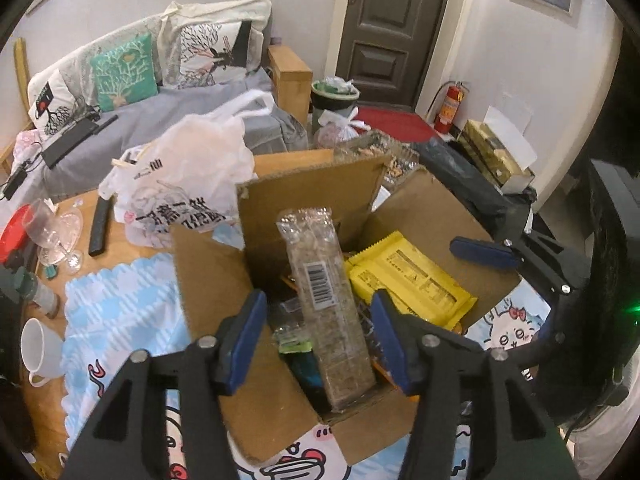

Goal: Organize snacks

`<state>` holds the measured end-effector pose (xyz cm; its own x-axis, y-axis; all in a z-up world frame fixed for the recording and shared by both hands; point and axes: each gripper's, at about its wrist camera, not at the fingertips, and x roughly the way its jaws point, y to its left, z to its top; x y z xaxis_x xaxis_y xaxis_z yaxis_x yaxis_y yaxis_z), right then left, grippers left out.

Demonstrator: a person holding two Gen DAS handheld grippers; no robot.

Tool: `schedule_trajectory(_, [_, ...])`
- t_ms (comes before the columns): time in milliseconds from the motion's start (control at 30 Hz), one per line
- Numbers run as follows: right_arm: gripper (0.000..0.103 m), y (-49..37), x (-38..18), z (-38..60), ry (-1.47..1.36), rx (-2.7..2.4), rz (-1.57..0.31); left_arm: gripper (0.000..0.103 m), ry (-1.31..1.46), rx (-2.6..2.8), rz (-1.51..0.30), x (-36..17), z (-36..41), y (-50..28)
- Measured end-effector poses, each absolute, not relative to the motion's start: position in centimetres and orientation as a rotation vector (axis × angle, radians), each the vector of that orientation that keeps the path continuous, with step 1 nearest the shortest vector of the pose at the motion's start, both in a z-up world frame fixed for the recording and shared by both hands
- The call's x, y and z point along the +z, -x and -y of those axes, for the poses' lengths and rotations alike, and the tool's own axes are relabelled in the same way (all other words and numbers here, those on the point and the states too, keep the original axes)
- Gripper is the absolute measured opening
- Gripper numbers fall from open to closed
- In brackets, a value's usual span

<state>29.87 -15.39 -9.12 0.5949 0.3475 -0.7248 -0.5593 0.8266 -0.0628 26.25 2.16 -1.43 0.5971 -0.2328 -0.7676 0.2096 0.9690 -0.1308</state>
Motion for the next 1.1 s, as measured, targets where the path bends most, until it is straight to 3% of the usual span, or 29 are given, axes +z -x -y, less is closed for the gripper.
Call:
schedule_trajectory(267, [0.079,-27.0,-7.1,17.7,0.213,0.556,-0.611,0.084,0.042,-0.175,-0.653,1.8,-3.3,-21.1])
schedule_trajectory(467, [0.097,-23.4,-5.4,20.6,0.112,0.570,-0.431,0.095,0.009,-0.095,-0.445,3.3,-2.6,-15.6])
schedule_trajectory(533, [0.102,-22.2,-5.0,21.8,0.063,0.571,-0.375,0.095,-0.004,-0.078,-0.403,3.1,-2.1,-13.9])
schedule_trajectory(633, [0.103,-20.2,-4.7,23.4,0.023,0.564,-0.262,0.095,-0.011,-0.079,-0.371,2.4,-1.5,-11.9])
schedule_trajectory(1100, [0.103,-16.3,-5.3,23.2,0.168,0.579,-0.249,0.095,0.062,-0.094,-0.368,-0.2,-1.9,-10.0])
